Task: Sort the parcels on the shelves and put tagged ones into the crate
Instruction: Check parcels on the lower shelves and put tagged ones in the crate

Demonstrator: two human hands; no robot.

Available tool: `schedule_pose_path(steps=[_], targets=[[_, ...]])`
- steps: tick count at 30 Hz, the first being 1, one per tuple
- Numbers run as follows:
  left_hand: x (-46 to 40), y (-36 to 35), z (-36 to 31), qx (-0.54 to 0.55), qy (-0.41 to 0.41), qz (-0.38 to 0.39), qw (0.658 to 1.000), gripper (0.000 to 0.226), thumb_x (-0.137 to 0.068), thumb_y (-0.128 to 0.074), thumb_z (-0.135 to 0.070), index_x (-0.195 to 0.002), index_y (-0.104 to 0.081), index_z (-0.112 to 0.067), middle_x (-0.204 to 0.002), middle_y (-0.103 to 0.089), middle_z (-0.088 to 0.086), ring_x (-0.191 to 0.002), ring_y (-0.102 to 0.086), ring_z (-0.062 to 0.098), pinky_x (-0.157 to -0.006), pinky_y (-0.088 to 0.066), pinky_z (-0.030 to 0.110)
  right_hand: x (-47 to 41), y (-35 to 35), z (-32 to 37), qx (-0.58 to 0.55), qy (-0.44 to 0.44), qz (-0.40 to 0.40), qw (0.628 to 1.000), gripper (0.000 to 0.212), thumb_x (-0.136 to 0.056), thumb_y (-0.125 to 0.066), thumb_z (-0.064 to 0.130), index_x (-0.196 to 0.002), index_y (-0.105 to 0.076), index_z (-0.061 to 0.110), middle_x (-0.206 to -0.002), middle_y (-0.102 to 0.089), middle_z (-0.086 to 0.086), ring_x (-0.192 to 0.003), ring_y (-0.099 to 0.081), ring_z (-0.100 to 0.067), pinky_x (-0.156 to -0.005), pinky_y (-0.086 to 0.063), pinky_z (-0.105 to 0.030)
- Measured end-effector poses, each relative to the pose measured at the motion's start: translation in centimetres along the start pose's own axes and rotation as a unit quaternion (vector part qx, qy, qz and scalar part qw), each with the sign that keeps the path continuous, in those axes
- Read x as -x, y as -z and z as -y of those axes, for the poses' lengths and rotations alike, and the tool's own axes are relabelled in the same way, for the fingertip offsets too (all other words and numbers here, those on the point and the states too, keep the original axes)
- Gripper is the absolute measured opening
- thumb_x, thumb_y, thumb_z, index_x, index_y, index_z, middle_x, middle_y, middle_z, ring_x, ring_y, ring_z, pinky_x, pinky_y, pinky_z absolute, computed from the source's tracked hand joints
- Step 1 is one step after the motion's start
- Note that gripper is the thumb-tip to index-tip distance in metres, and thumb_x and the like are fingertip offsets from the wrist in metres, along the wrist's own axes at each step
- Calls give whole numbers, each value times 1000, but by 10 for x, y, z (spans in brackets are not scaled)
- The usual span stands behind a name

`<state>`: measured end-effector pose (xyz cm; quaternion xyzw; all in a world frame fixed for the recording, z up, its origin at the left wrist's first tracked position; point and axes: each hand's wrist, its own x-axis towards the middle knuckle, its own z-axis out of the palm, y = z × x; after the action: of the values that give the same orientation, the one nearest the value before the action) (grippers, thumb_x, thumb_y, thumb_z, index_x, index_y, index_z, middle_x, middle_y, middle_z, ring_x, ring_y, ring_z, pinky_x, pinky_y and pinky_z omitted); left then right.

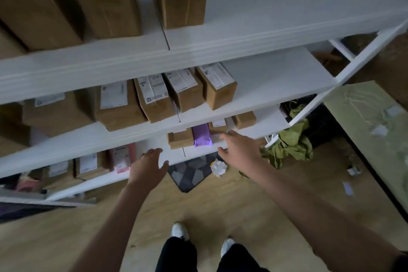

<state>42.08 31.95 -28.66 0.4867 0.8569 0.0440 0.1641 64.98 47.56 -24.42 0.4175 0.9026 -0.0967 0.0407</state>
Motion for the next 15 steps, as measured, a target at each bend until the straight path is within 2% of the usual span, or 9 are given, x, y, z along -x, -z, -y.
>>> schedule_pose_path(steps=[5,10,15], targets=[[-53,-87,6,4,-9,-14,1000,51,-96,-53,-45,-140,-49,-21,-135,-59,0,-115,-61,22,-83,-54,39,-55,-102,-22,-13,12,-12,1000,36,-96,-54,43,-124,-61,22,-121,-66,6,-93,-67,-18,-70,-49,-31],[-133,-197,55,-20,12,-54,998,56,-93,-54,-50,-140,-48,-20,-134,-58,1,-116,-59,23,-83,-53,38,-137,-238,-41,-12,21,-25,999,34,-93,-56,43,-118,-61,20,-112,-67,3,-90,-65,-20,-67,-47,-30],[-209,-284,109,-9,31,-105,994,83,-82,-60,-70,-145,-43,-18,-142,-53,2,-123,-56,25,-92,-53,44,-218,-340,-50,-37,40,-57,997,67,-89,-61,59,-142,-49,20,-135,-60,2,-115,-61,-21,-83,-55,-36]])
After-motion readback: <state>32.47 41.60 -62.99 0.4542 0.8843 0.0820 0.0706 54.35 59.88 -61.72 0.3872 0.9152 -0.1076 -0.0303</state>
